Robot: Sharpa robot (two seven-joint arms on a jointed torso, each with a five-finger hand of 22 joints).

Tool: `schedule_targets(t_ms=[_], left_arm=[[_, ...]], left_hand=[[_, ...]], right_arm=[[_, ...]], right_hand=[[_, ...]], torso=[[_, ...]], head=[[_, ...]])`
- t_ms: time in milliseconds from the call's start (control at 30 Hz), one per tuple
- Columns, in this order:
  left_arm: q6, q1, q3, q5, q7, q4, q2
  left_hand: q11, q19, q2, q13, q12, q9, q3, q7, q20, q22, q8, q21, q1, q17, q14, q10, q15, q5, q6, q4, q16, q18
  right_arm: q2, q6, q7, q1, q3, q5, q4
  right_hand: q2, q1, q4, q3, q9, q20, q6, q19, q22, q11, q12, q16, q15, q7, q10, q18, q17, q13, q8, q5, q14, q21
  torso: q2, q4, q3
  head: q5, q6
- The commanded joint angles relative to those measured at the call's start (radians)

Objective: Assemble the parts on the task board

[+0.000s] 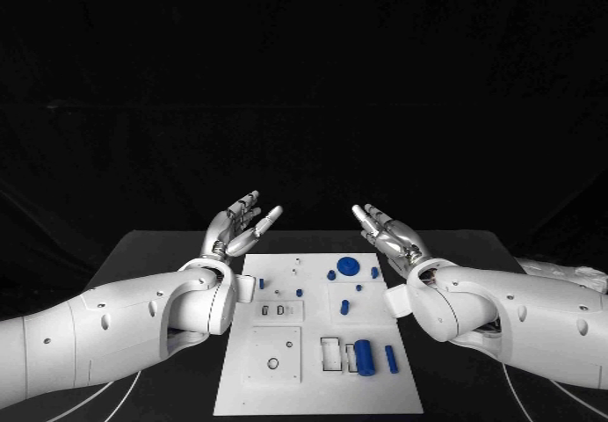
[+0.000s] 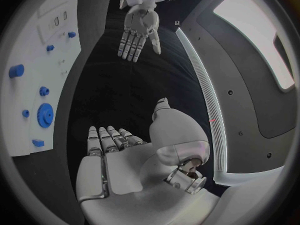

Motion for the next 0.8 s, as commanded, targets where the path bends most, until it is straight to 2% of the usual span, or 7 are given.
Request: schedule_targets(t_ms=[33, 167, 267, 300, 400, 633, 800], left_arm=[[0.045, 0.007, -0.005, -0.046, 0.141, -0.005, 0.005], [0.045, 0.007, -0.005, -0.046, 0.141, -0.005, 0.005], [0.045, 0.007, -0.005, -0.046, 0.141, -0.005, 0.005], [0.078, 0.007, -0.006, -0.059, 0.08, -0.008, -0.001], [0.083, 0.007, -0.006, -0.079, 0.057, -0.013, -0.001], [0.087, 0.008, -0.007, -0.187, -0.013, -0.047, 0.012], [0.082, 0.008, -0.008, -0.253, -0.048, -0.064, 0.02]], left_hand=[[0.044, 0.083, -0.017, 0.005, 0.011, 0.002, -0.01, 0.054, 0.065, 0.021, 0.007, 0.053, 0.049, 0.006, 0.038, 0.05, 0.052, 0.019, 0.019, 0.015, 0.052, 0.022], [0.104, 0.234, -0.017, 0.013, 0.024, -0.003, -0.011, -0.007, 0.117, 0.055, 0.003, 0.14, 0.048, 0.009, 0.117, 0.152, 0.106, 0.02, -0.014, 0.015, 0.092, 0.026], [0.078, 0.386, 0.035, 0.046, 0.081, -0.005, 0.023, -0.026, 0.115, 0.087, 0.002, 0.224, 0.037, 0.016, 0.23, 0.432, 0.082, 0.005, -0.033, 0.012, 0.12, 0.048], [0.065, 0.418, 0.049, 0.052, 0.095, -0.005, 0.032, -0.033, 0.114, 0.093, 0.002, 0.241, 0.031, 0.02, 0.286, 0.489, 0.068, 0.0, -0.039, 0.012, 0.132, 0.061], [0.022, 0.516, 0.094, 0.071, 0.127, -0.005, 0.051, -0.046, 0.106, 0.108, 0.003, 0.291, 0.014, 0.033, 0.45, 0.6, 0.025, -0.008, -0.044, 0.005, 0.156, 0.099], [-0.109, 0.743, 0.085, 0.214, 0.289, -0.007, 0.05, -0.075, 0.012, 0.161, 0.001, 0.422, -0.015, 0.115, 0.783, 0.973, -0.097, -0.004, -0.076, 0.011, 0.217, 0.1], [-0.161, 0.832, 0.083, 0.358, 0.466, -0.008, 0.053, -0.073, -0.044, 0.222, 0.0, 0.527, -0.018, 0.241, 0.922, 1.09, -0.157, -0.005, -0.084, 0.007, 0.312, 0.098]], right_arm=[[-0.007, 0.204, -0.113, 0.02, -0.021, -0.157, 0.009], [-0.012, 0.255, -0.144, 0.038, -0.044, -0.196, 0.014], [-0.014, 0.269, -0.152, 0.043, -0.05, -0.206, 0.016], [-0.015, 0.259, -0.112, 0.044, -0.05, -0.202, -0.013], [-0.018, 0.257, -0.112, 0.045, -0.05, -0.203, -0.016], [-0.025, 0.261, -0.133, 0.049, -0.05, -0.218, -0.03], [-0.03, 0.276, -0.157, 0.057, -0.05, -0.238, -0.041]], right_hand=[[0.009, 0.056, 0.016, -0.007, -0.002, 0.029, 0.0, 0.005, 0.004, 0.019, 0.037, -0.002, 0.027, 0.129, 0.012, 0.02, -0.001, 0.007, -0.003, 0.009, 0.001, 0.012], [0.01, 0.079, 0.016, -0.006, 0.001, 0.061, 0.005, 0.059, 0.023, 0.056, 0.104, 0.025, 0.055, 0.092, 0.061, 0.024, 0.014, 0.017, 0.001, 0.017, 0.058, 0.048], [0.012, 0.097, 0.016, -0.007, 0.003, 0.099, 0.013, 0.191, 0.058, 0.088, 0.184, 0.082, 0.083, 0.077, 0.15, 0.033, 0.038, 0.028, 0.006, 0.023, 0.207, 0.123], [0.012, 0.103, 0.016, -0.008, 0.004, 0.114, 0.016, 0.267, 0.075, 0.094, 0.22, 0.113, 0.091, 0.076, 0.198, 0.04, 0.05, 0.033, 0.008, 0.025, 0.297, 0.161], [0.014, 0.112, 0.016, -0.012, 0.006, 0.123, 0.022, 0.459, 0.108, 0.094, 0.294, 0.194, 0.084, 0.071, 0.326, 0.062, 0.082, 0.041, 0.01, 0.027, 0.554, 0.245], [0.021, 0.12, 0.016, -0.031, 0.008, 0.105, 0.032, 0.815, 0.145, 0.022, 0.357, 0.315, -0.007, 0.034, 0.619, 0.138, 0.157, 0.051, 0.011, 0.027, 0.996, 0.369], [0.037, 0.128, 0.016, -0.047, 0.008, 0.028, 0.035, 1.062, 0.237, -0.03, 0.317, 0.579, -0.084, -0.003, 0.689, 0.138, 0.293, 0.051, 0.011, 0.039, 1.29, 0.559]], torso=[[0.0, 0.0003, -0.0003], [0.0, 0.0003, -0.0003], [0.0, 0.0003, -0.0003], [0.003, 0.001, 0.0004], [0.004, 0.0013, 0.0002], [0.013, 0.0066, 0.0002], [0.025, 0.0157, 0.001]], head=[[0.0, 0.0], [0.0, 0.0], [0.0, 0.0], [0.015, -0.04], [0.017, -0.044], [0.018, -0.052], [0.021, -0.053]])
